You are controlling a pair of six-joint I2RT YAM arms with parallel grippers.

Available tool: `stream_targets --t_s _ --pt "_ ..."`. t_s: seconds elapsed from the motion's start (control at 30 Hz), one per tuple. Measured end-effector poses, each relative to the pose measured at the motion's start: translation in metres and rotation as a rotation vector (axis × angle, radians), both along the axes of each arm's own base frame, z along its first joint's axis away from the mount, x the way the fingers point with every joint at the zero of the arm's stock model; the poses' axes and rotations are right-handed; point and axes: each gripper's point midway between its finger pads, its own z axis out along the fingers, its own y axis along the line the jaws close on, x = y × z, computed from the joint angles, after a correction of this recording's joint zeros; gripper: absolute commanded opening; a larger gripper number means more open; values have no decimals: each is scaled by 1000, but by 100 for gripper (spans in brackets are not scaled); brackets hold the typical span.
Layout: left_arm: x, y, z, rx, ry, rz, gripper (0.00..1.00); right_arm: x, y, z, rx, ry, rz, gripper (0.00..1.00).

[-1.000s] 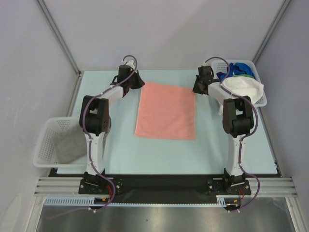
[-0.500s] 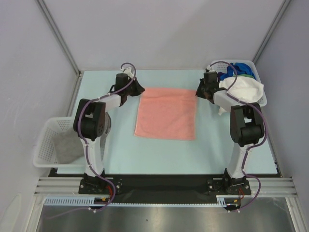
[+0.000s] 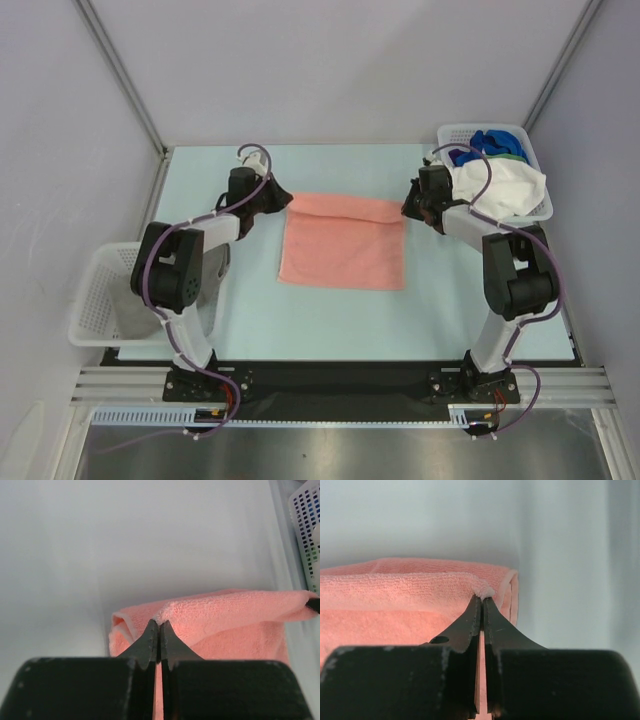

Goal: Fold and stack the towels
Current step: Fold the towel

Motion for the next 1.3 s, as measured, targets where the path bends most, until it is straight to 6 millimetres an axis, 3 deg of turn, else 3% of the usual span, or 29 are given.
stream_targets --t_s 0.43,0.8,1.1,1.3 --pt "-50 11 -25 -24 80 42 0 -39 0 -5 29 22 -17 0" --pt "-72 10 -1 -34 32 39 0 -66 1 -4 47 28 -16 0" --pt "-96 12 -14 -7 68 48 0 -82 5 6 41 11 -14 0" --pt "-104 15 -4 -10 51 50 0 -91 3 14 42 3 -18 0"
